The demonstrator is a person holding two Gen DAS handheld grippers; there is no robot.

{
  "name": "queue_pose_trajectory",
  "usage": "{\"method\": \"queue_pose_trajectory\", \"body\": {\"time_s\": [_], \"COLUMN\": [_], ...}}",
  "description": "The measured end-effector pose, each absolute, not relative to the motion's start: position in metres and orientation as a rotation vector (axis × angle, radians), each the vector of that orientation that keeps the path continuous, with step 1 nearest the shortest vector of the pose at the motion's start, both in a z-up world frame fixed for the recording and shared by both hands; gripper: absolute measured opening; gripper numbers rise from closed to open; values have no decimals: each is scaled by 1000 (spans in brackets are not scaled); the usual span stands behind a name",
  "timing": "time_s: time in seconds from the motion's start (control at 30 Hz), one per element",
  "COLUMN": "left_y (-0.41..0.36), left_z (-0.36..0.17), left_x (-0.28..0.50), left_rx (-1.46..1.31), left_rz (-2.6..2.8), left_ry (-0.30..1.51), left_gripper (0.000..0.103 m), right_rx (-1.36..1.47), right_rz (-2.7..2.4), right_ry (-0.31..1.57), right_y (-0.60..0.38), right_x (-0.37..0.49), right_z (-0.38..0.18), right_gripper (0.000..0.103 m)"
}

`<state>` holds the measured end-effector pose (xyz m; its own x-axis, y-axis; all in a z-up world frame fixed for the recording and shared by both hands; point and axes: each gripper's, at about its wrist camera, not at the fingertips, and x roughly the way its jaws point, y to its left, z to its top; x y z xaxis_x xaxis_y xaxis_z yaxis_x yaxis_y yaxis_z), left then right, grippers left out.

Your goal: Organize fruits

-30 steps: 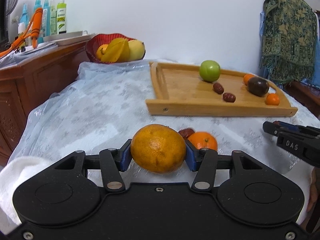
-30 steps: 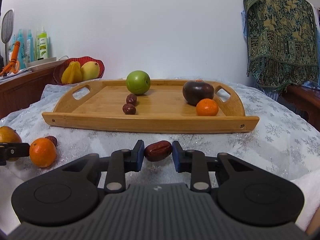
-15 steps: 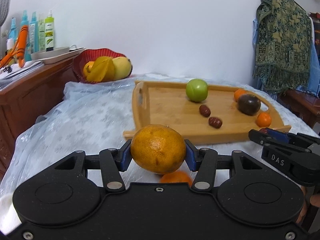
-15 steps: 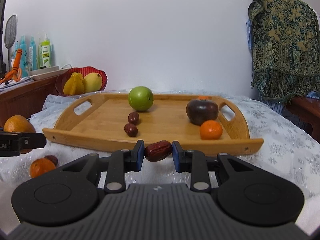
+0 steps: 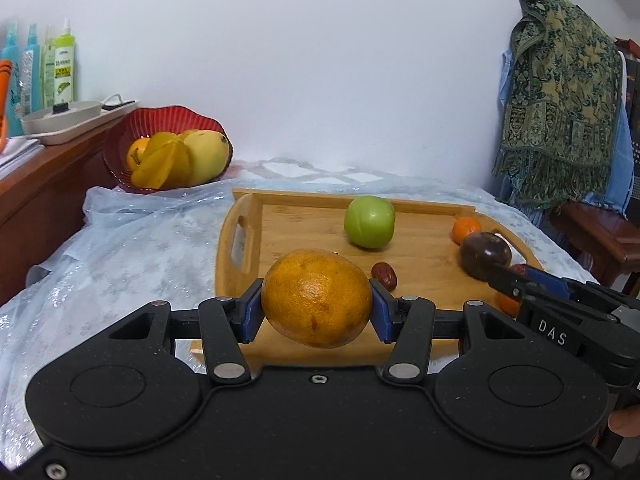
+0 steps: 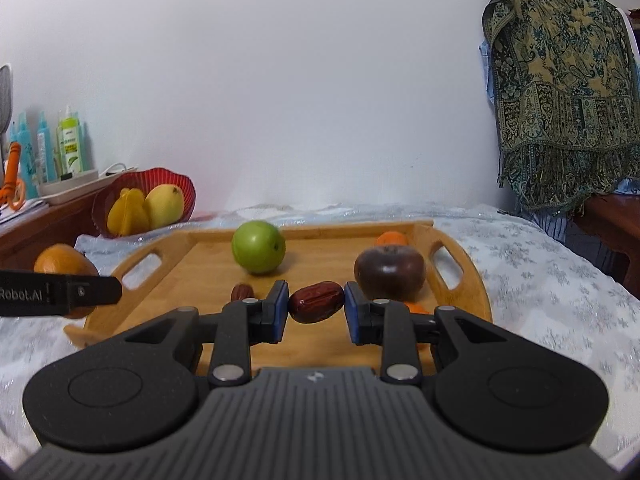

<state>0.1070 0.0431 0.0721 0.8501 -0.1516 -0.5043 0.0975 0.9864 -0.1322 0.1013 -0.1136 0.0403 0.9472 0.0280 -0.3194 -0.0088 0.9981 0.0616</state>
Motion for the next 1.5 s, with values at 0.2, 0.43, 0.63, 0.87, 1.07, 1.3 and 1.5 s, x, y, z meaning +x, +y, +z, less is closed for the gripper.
{"method": "queue_pose_trajectory", "body": {"time_s": [0.2, 0.43, 0.63, 0.87, 1.07, 1.3, 1.5], "left_y": [39, 32, 33, 44, 45, 39, 37], "left_z": [76, 77, 75, 66, 58, 50, 41], "left_x": [138, 184, 225, 263, 282, 298, 308], "left_rx": [-111, -125, -155, -189, -174, -152, -128], "left_rz": [-127, -111, -91, -83, -66, -66, -61], "left_ry": [540, 538, 569, 623, 644, 683, 711], "left_gripper": [50, 50, 50, 50, 50, 50, 50], "right_rx": [52, 66, 93, 156, 166, 158, 174], "right_rz": [23, 33, 30, 12, 13, 20, 32], "right_ry": [322, 336, 373, 458, 524, 588, 633], "right_y": [-115, -115, -120, -129, -133, -135, -138], "right_x": [129, 164, 198, 239, 270, 298, 314], "right_z": [49, 55, 57, 52, 49, 45, 42], "right_gripper": [35, 35, 35, 35, 35, 35, 35]}}
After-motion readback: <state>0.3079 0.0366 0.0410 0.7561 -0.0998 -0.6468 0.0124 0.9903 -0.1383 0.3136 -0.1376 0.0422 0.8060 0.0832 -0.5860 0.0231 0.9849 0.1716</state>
